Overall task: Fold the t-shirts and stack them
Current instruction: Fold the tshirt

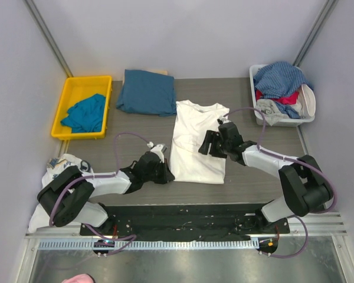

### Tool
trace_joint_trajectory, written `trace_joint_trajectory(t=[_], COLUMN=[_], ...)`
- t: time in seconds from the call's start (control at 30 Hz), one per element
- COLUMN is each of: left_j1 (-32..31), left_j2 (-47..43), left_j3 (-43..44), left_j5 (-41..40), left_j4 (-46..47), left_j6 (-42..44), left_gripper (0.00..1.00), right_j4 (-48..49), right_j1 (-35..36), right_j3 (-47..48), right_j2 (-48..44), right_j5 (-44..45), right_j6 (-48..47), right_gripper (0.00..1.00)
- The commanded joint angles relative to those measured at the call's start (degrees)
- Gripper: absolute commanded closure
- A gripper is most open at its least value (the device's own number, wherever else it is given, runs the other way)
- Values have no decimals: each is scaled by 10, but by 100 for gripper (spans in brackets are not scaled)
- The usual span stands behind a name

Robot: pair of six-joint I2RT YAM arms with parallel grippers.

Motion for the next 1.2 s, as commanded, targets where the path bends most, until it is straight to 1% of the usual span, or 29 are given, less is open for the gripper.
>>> trace_joint_trajectory(t=[0.0,0.17,0.2,0.27,0.43,0.53,0.63,0.73,0.77,0.83,0.87,0.9,0.97,1.0,1.17], left_j1=[-2,-2,-2,-2,-2,-2,-2,-2,-2,-2,-2,-2,-2,-2,-2], left_j2=[0,-1,-1,-2,-2,-2,-1,0,2,5,8,11,15,21,29], left_j3=[-21,-20,-20,-21,-19,-17,-14,-7,-4,1,4,6,8,8,6], left_j5=[-28,-30,-30,-30,-31,-31,-31,-32,-31,-31,-30,-27,-23,-22,-15], left_j4=[-80,-86,-86,-86,-88,-89,-89,-89,-87,-87,-86,-86,-80,-79,-74], left_j6=[10,10,10,11,12,14,15,17,18,19,20,20,20,21,22], left_gripper=[100,100,100,100,100,100,100,100,100,100,100,100,100,100,100], right_j4=[19,19,19,19,18,-12,-55,-107,-111,-112,-114,-132,-150,-164,-191], right_j1=[2,1,0,-3,-9,-9,-9,-9,-9,-7,-4,3,6,10,11], right_j3=[32,52,63,77,122,148,148,109,63,8,-39,-57,-101,-112,-154], right_j2=[19,40,43,55,64,52,15,-41,-86,-136,-159,-204,-243,-282,-356], right_j5=[28,56,88,107,184,190,184,178,164,149,147,150,155,156,140], right_j6=[-22,-49,-54,-74,-86,-86,-63,-20,-6,33,42,60,74,82,108], right_gripper=[31,31,31,31,31,31,31,31,31,32,32,32,32,32,32])
